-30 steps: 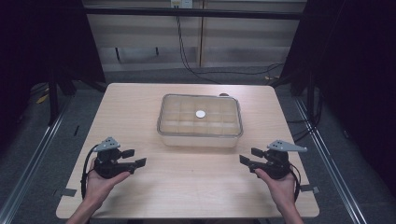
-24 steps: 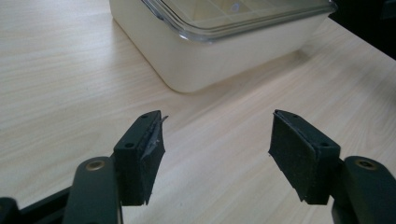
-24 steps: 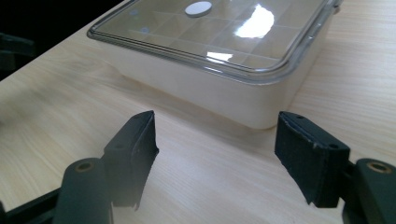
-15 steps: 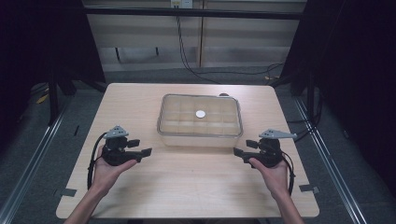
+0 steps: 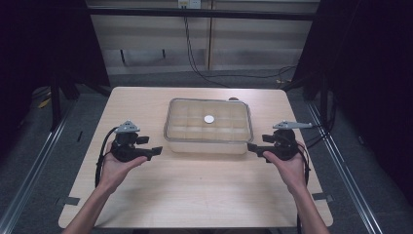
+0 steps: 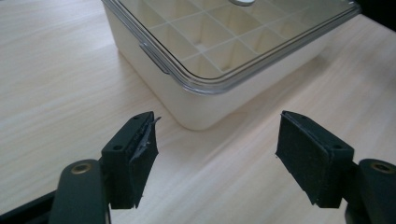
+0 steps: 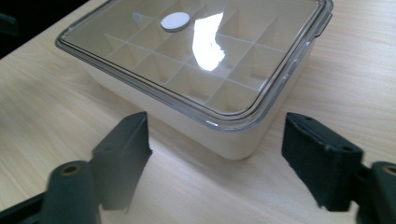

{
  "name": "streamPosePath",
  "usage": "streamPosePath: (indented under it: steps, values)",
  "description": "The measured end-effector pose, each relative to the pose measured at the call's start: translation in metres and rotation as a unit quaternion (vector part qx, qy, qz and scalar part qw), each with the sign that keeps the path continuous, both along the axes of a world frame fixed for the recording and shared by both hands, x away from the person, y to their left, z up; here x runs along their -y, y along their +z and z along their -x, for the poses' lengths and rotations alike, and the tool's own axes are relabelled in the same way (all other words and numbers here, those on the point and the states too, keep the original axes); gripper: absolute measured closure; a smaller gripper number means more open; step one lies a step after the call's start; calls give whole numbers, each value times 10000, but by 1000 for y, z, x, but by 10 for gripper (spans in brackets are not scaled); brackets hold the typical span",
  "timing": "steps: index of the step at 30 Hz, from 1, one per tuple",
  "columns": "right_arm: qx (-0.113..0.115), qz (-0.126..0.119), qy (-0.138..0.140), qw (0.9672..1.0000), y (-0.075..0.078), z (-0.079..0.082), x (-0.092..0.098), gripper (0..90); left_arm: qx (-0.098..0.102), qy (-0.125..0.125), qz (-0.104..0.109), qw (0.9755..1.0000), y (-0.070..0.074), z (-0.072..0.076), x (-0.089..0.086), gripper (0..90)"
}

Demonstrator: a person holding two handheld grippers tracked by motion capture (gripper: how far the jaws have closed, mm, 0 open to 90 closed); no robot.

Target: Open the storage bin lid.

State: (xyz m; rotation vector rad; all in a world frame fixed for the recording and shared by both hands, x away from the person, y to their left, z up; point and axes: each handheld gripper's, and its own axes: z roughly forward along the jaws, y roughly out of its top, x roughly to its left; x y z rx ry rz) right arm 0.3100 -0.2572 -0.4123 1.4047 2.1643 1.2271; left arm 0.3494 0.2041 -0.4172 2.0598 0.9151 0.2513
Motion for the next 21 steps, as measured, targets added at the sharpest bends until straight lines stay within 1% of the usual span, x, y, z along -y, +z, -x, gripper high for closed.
streamPosePath:
  steps: [1,2,3,4,6,7,8,9,10,11,12,13,15,16,17,18,19,20,21]
  values:
    - [0,0,0,10000,0,0,0,229,0,0,0,10000,0,0,0,285]
    - [-32,-2,37,10000,1,-2,0,221,18,2,-34,10000,2,-4,1,285]
    - [-81,14,64,9999,3,-9,2,222,36,32,-45,10000,4,-6,1,274]
    - [-81,14,64,9999,3,-9,2,222,70,69,-38,9999,6,-8,1,274]
    - [-94,-12,82,9999,6,-14,3,234,31,143,145,9998,10,-14,-1,272]
    - [-127,-39,98,9999,8,-19,3,240,20,188,173,9997,12,-18,-1,274]
    - [-145,-39,89,9998,9,-21,3,241,20,188,173,9997,12,-18,-1,277]
    - [-145,-39,89,9998,9,-21,3,241,27,245,182,9995,12,-21,-1,277]
    - [-189,17,122,9997,10,-29,2,245,-32,188,144,9997,11,-29,1,284]
    - [-189,17,122,9997,10,-29,2,245,-32,188,144,9997,11,-29,1,288]
    - [-216,6,106,9997,10,-32,2,251,-28,158,91,9998,10,-33,3,288]
    - [-287,-9,129,9995,9,-36,1,271,-4,80,86,9999,9,-35,4,291]
    - [-323,3,218,9992,8,-42,-3,295,57,50,66,9999,7,-39,7,296]
    - [-323,3,218,9992,8,-42,-3,295,18,39,117,9999,6,-41,9,296]
    - [-301,20,283,9991,7,-44,-4,299,-5,26,141,9999,5,-43,10,284]
    - [-293,67,345,9990,8,-48,-6,290,-69,84,174,9998,4,-47,12,276]
    - [-293,67,345,9990,8,-48,-6,290,-69,84,174,9998,4,-47,12,264]
    - [-287,99,265,9992,9,-53,-6,237,-152,85,180,9997,5,-53,12,254]
    - [-330,67,229,9992,10,-56,-6,255,-159,94,201,9996,5,-55,13,254]
